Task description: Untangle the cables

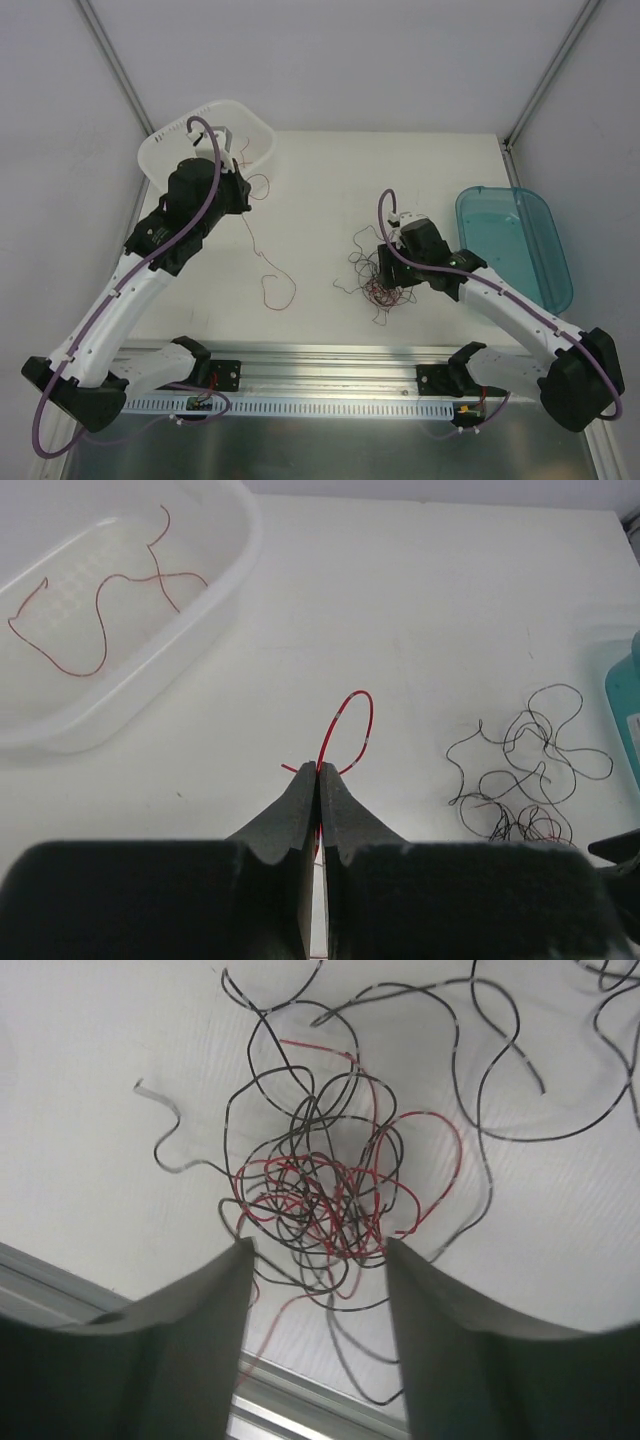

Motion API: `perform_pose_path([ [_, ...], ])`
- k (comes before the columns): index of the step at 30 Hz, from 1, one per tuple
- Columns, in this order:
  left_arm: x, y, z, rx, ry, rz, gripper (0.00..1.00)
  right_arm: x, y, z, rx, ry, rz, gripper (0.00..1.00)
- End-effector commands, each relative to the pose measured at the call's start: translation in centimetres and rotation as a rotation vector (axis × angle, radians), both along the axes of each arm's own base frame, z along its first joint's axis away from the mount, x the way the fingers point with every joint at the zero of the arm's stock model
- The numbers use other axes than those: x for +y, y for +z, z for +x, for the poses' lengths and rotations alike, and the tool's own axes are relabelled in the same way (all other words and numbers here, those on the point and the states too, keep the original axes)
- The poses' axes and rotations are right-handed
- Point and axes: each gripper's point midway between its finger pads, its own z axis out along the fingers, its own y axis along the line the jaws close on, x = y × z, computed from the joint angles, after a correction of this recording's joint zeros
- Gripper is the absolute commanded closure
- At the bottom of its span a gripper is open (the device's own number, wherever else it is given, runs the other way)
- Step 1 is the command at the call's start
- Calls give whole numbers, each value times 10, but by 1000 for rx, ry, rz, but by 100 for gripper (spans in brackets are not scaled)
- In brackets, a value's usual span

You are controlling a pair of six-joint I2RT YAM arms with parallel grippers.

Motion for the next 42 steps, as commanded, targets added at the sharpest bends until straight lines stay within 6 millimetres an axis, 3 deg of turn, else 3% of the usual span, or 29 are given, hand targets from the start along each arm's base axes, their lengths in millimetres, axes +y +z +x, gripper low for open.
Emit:
perform_pose_path([
  [1, 12, 50, 10, -105, 42, 8, 100, 17, 9, -5, -6, 33, 74, 31],
  [5, 17, 106, 16, -202, 75, -31, 100, 17, 17, -18, -13, 63, 71, 14],
  [10, 35, 172, 26, -329, 156, -46, 100, 17, 28, -36, -44, 108, 92, 4],
  [12, 41, 211, 31, -405, 172, -44, 100, 14, 35, -41, -60, 110, 104, 1],
  [13, 47, 246, 24, -481, 187, -67, 100, 13, 36, -44, -61, 112, 109, 0],
  [14, 46, 250, 38, -485, 202, -46, 100, 12, 41, -47, -73, 115, 126, 1],
  [16, 55, 283, 50, -561, 244, -3, 100, 13, 43, -53, -74, 124, 147, 0],
  [20, 76, 312, 86, -658, 335, 97, 100, 12, 51, -61, -91, 138, 188, 0],
  [21, 90, 322, 94, -703, 386, 129, 100, 12, 53, -63, -96, 140, 198, 0],
  [22, 93, 310, 115, -685, 402, 153, 100, 11, 52, -65, -94, 145, 198, 1],
  [24, 108, 303, 136, -694, 448, 188, 100, 10, 53, -68, -96, 149, 205, 0],
  [25, 126, 294, 157, -699, 495, 205, 100, 9, 52, -70, -90, 149, 203, 0],
  [27, 138, 279, 178, -687, 506, 187, 100, 8, 51, -72, -83, 151, 203, 0],
  [28, 156, 265, 193, -670, 536, 189, 100, 7, 48, -74, -72, 153, 198, 1],
  [31, 169, 229, 223, -623, 549, 176, 100, 5, 43, -77, -55, 150, 187, 0],
  [33, 176, 202, 237, -567, 546, 185, 100, 4, 37, -77, -41, 146, 175, 0],
  [34, 180, 177, 246, -515, 548, 203, 100, 4, 33, -77, -33, 143, 166, 0],
  [35, 181, 164, 251, -489, 547, 212, 100, 4, 32, -76, -29, 142, 161, 0],
  [36, 182, 136, 260, -432, 545, 235, 100, 5, 31, -75, -28, 141, 159, 0],
  [38, 184, 107, 266, -370, 540, 274, 100, 7, 28, -73, -15, 140, 154, 0],
  [39, 184, 78, 270, -313, 529, 294, 98, 8, 29, -72, -21, 140, 159, 0],
  [40, 184, 67, 271, -289, 526, 300, 91, 9, 29, -71, -20, 141, 159, 0],
  [41, 183, 46, 270, -239, 514, 306, 66, 10, 27, -70, -16, 140, 155, 0],
  [42, 182, 38, 267, -217, 510, 303, 54, 10, 28, -69, -16, 140, 152, 0],
])
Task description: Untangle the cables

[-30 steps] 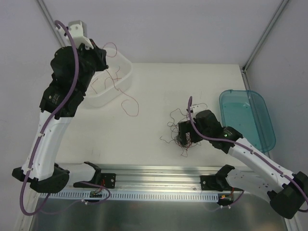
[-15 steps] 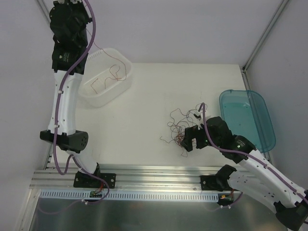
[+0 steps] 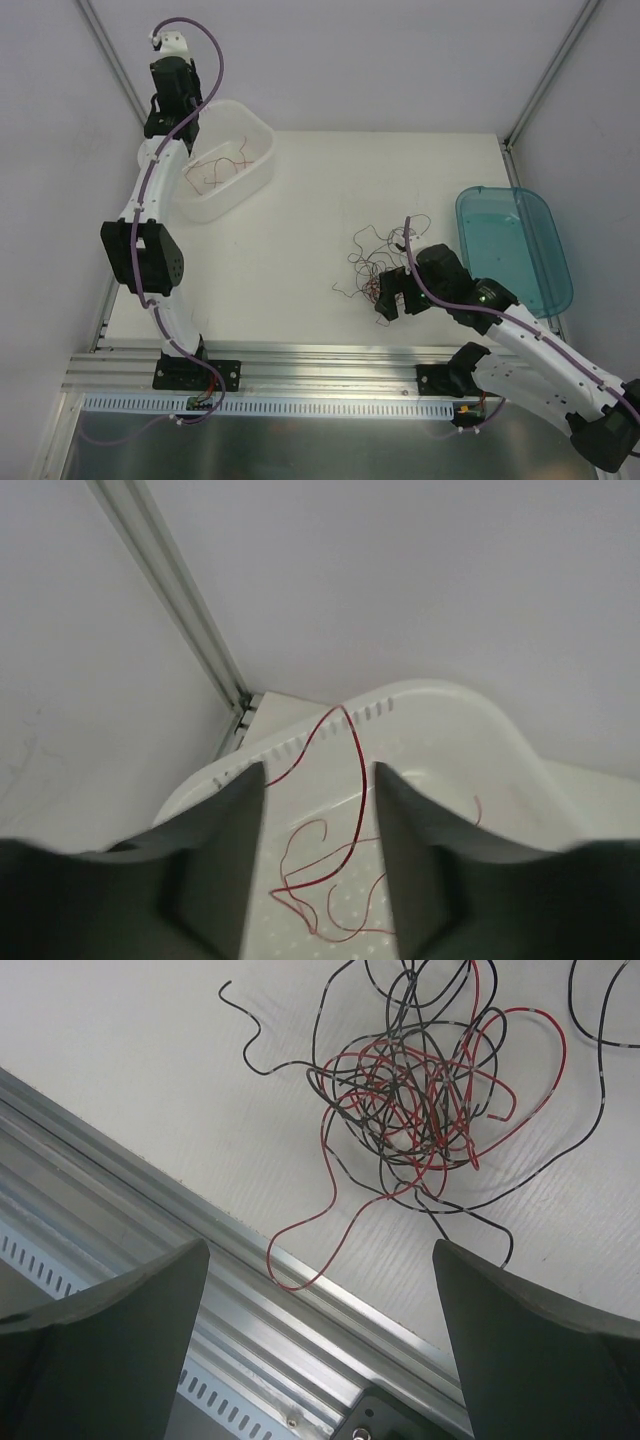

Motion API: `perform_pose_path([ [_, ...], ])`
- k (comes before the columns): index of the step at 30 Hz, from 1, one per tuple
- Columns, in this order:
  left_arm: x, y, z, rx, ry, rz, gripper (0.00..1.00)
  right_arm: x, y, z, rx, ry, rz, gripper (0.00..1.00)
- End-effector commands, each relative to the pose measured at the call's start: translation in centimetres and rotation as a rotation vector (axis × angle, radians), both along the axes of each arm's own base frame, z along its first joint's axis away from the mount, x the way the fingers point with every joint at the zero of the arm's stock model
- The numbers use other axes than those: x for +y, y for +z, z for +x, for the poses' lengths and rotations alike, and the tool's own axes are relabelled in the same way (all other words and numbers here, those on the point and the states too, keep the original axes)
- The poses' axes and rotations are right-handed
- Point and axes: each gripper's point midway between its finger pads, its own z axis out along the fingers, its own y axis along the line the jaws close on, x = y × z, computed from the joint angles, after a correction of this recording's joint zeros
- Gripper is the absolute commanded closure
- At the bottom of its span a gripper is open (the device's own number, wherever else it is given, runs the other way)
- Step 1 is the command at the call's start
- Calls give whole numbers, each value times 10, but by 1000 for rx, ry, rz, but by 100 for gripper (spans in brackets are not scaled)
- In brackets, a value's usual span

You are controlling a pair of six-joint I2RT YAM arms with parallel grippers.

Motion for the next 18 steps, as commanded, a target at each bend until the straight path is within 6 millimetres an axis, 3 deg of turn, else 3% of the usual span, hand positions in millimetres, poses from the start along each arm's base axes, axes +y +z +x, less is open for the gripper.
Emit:
perform_pose_path([
  [1, -4, -4, -8, -10, -11, -26, 42, 7, 9, 6, -17, -6, 25, 0],
  [4, -17, -16, -26, 36, -61, -105, 16, 8, 10, 11, -25, -13, 12, 0],
  [7, -45, -27, -50, 85, -165, -228, 5, 8, 8, 18, -29, -39, -4, 1],
  [14, -119, -83, -131, 283, -366, -539, 1, 10, -1, 32, -16, -93, -40, 1],
  [16, -142, -103, -166, 343, -402, -628, 1, 10, -7, 34, -4, -107, -62, 4],
  [17, -164, -113, -183, 378, -448, -640, 1, 9, -9, 35, 0, -115, -63, 7],
  [18, -177, -133, -208, 428, -468, -645, 1, 10, -12, 36, -2, -120, -60, 8],
])
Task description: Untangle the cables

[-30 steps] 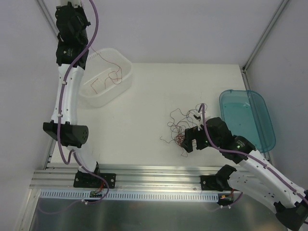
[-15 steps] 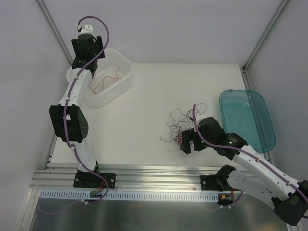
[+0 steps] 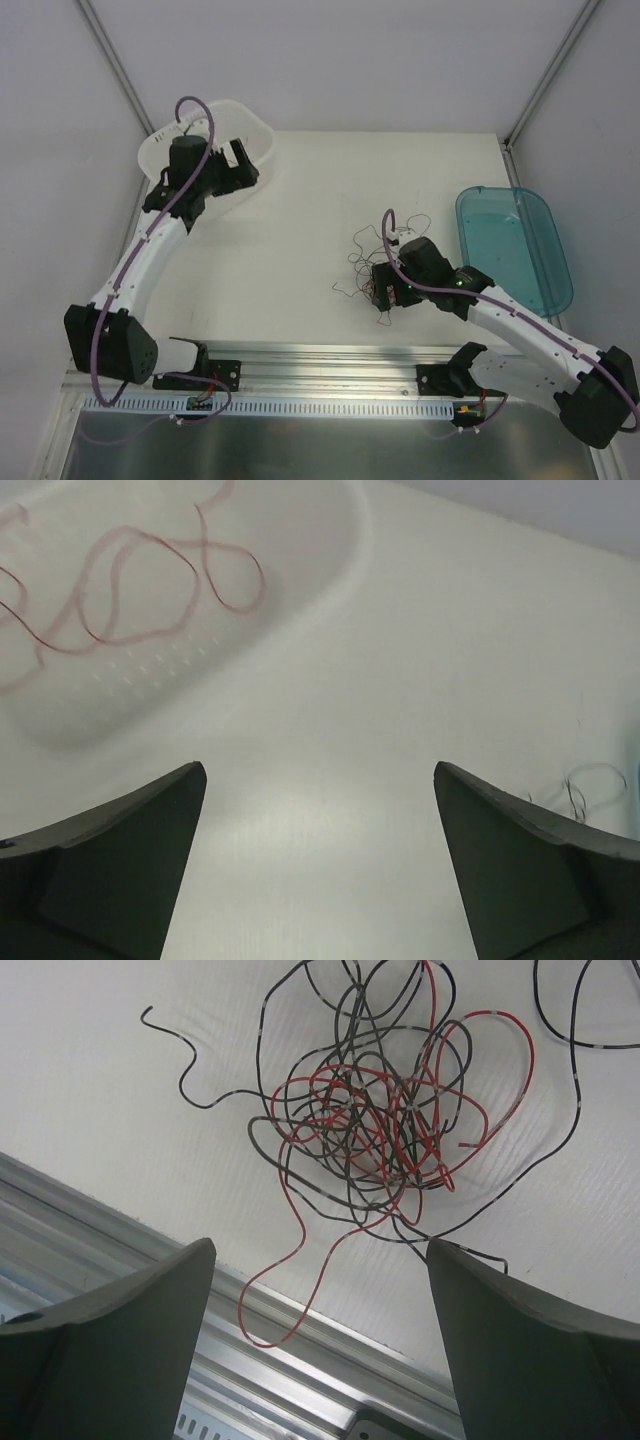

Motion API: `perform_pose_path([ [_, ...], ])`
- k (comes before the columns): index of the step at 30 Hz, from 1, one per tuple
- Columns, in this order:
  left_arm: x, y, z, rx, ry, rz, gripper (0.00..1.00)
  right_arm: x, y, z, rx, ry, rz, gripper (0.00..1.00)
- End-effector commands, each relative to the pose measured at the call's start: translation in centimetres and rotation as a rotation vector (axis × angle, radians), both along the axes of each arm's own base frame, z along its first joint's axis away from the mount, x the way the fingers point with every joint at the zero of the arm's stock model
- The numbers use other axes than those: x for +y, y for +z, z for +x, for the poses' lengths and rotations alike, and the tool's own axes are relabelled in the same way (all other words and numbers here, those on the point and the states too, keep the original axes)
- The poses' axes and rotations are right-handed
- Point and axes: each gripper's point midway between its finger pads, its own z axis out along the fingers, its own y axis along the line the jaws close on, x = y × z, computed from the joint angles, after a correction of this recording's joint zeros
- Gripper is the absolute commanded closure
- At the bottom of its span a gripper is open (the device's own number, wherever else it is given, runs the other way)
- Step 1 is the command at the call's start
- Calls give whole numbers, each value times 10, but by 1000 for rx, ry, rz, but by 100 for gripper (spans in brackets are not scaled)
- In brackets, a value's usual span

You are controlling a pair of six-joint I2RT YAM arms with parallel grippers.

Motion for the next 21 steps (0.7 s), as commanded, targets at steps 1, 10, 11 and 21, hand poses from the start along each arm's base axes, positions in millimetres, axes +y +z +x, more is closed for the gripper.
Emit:
perform_pose_path([
  [1, -65, -46, -68, 159, -141, -146, 1, 8, 9, 16, -46, -54, 30, 10],
  [10, -143, -154, -220, 424, -392, -126, 1, -14, 5, 35, -126, -170, -56, 28],
  [11, -145, -157, -227, 441, -373, -152, 1, -15, 4, 37, -128, -173, -61, 29],
  [21, -167, -162, -261, 416, -406, -137, 1, -10, -25, 52, -63, -191, -48, 45],
])
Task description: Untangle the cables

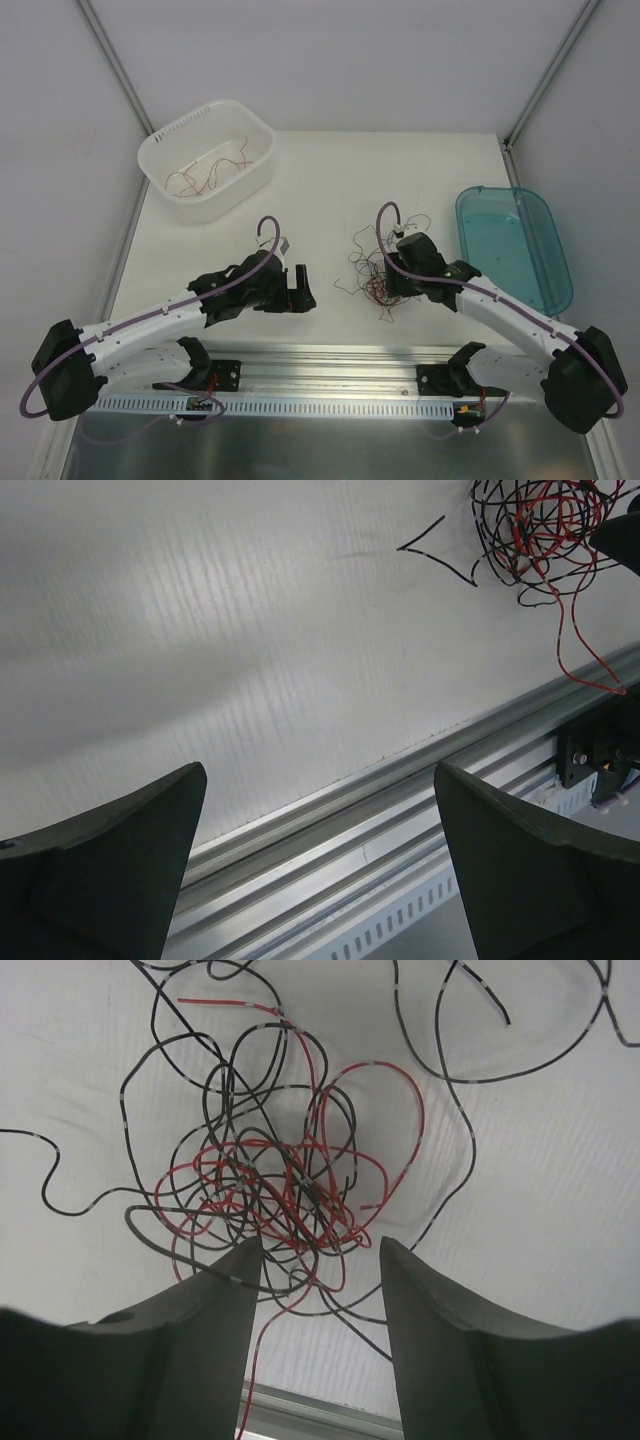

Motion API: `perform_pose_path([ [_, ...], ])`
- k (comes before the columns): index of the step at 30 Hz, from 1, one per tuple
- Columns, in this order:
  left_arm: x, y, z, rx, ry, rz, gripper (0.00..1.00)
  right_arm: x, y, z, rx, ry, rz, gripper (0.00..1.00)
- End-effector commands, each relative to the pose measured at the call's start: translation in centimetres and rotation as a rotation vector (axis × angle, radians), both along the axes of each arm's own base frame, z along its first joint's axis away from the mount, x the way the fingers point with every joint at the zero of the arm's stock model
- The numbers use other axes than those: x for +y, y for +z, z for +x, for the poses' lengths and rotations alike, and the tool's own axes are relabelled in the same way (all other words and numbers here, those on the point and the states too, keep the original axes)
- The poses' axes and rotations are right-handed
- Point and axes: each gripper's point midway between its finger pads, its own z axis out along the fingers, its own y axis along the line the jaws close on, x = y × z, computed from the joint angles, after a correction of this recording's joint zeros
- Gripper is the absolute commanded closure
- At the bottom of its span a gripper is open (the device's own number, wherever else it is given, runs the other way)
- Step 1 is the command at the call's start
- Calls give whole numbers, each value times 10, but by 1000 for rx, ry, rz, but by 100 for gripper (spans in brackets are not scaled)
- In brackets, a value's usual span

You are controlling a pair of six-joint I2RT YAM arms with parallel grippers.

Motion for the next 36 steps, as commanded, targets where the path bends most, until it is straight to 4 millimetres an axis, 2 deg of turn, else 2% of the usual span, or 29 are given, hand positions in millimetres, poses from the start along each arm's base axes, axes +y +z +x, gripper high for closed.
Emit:
perform_pose_path([
  [1, -10, 6, 5, -26, 48, -8, 1, 20, 2, 12, -9, 15, 80, 46],
  [5, -24, 11, 3, -27, 30, -10, 2, 42, -4, 17, 31, 41, 148, 59],
  [6, -31, 16, 2, -34, 19, -14, 2, 47, -5, 20, 36, 29, 171, 68],
  [8, -39, 23, 3, -41, 23, -24, 3, 53, -6, 20, 42, 16, 199, 78],
  [9, -44, 30, 6, -58, 32, -31, 3, 62, -4, 19, 52, 17, 245, 87],
  [13, -58, 31, 7, -46, 62, -32, 5, 81, 1, 16, 50, -13, 311, 99],
  [18, -72, 33, 12, -15, 93, -47, 10, 97, 13, 16, -31, -57, 296, 99],
  [21, -80, 34, 11, 1, 84, -56, 11, 100, 18, 20, -72, -101, 298, 99],
  [27, -92, 27, -7, 56, 24, -58, 16, 100, 25, 27, -125, -133, 270, 99],
  [32, -97, 36, -16, -74, -156, -10, 16, 107, 33, 30, -121, -94, 247, 99],
  [36, -93, 48, -12, -245, -292, 42, 16, 114, 32, 25, -83, -39, 235, 99],
])
